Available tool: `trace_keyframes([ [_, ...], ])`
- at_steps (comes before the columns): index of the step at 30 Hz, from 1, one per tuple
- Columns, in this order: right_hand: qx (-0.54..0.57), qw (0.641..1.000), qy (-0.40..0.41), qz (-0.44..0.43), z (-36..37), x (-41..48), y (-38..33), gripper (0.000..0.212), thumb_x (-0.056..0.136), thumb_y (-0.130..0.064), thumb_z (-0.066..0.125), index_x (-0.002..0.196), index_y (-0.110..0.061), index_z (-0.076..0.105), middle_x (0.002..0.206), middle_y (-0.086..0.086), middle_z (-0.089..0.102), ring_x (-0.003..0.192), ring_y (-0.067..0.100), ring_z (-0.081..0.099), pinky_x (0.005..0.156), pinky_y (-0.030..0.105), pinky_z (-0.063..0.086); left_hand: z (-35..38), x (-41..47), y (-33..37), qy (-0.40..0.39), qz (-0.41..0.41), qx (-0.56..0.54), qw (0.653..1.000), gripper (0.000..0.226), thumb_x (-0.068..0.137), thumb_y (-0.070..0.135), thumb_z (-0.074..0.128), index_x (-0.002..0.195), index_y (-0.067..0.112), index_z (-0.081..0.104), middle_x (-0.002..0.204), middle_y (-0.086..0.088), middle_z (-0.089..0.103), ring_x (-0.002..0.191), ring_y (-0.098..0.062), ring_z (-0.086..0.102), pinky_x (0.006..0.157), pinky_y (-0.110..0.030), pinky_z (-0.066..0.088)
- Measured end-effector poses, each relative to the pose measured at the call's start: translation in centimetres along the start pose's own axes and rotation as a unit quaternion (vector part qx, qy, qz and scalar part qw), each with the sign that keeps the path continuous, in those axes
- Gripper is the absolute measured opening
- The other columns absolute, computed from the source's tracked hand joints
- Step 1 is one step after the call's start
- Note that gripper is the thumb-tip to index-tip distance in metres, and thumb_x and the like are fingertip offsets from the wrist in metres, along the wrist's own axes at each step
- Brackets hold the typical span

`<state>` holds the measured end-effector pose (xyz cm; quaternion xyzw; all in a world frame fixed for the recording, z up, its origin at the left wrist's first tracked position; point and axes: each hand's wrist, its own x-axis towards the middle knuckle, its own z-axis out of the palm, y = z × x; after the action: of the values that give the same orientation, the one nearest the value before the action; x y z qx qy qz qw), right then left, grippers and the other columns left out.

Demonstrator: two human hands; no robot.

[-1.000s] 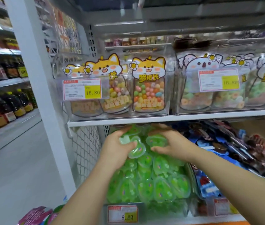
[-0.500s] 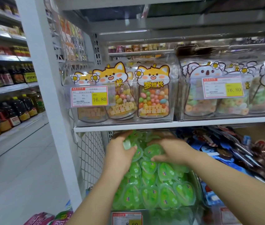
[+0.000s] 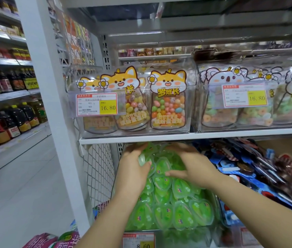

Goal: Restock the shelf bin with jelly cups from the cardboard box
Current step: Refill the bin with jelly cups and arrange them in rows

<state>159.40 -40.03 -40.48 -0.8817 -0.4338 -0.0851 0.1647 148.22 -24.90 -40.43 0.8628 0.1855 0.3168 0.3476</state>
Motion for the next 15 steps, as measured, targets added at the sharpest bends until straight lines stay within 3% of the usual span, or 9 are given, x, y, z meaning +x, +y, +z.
trace_keyframes([
  [5,0.053,0.993,0.102,0.002,0.3,-2.3,0.3,0.065,0.079,-0.058,0.061,0.135,-0.032,0.044,0.129,-0.008,0.051,0.122,0.015,0.041,0.103,0.029,0.035,-0.4,-0.6,0.3,0.025,0.038,0.021,0.999,0.048,0.086,0.013,0.067,0.131,0.025,0.055,0.133,-0.002,0.047,0.123,-0.018,0.046,0.098,-0.012,0.025],
  [9,0.176,0.972,0.156,0.004,0.1,-3.8,-0.6,0.05,0.082,-0.038,0.068,0.129,-0.03,0.051,0.121,-0.017,0.054,0.108,-0.002,0.047,0.095,0.013,0.035,-0.7,-1.8,0.9,0.029,0.077,0.033,0.996,0.048,0.087,0.014,0.065,0.132,0.025,0.054,0.122,0.006,0.045,0.12,-0.013,0.045,0.096,-0.011,0.026],
  [12,0.333,0.936,0.11,0.008,-0.3,-4.3,-2.0,0.059,0.081,-0.022,0.072,0.125,-0.045,0.04,0.127,-0.021,0.049,0.099,-0.005,0.056,0.083,0.02,0.051,-0.6,-3.0,2.0,0.009,0.105,0.008,0.994,0.051,0.086,0.014,0.067,0.132,0.032,0.053,0.126,0.012,0.045,0.116,-0.006,0.046,0.096,-0.009,0.027],
  [15,0.441,0.896,0.042,-0.013,-0.7,-4.6,-2.5,0.071,0.081,-0.015,0.072,0.13,-0.05,0.033,0.137,-0.023,0.039,0.114,0.0,0.053,0.084,0.026,0.054,0.0,-4.0,3.1,-0.035,0.107,-0.042,0.993,0.054,0.084,0.01,0.068,0.129,0.036,0.054,0.129,0.018,0.045,0.114,0.009,0.043,0.093,0.005,0.019],
])
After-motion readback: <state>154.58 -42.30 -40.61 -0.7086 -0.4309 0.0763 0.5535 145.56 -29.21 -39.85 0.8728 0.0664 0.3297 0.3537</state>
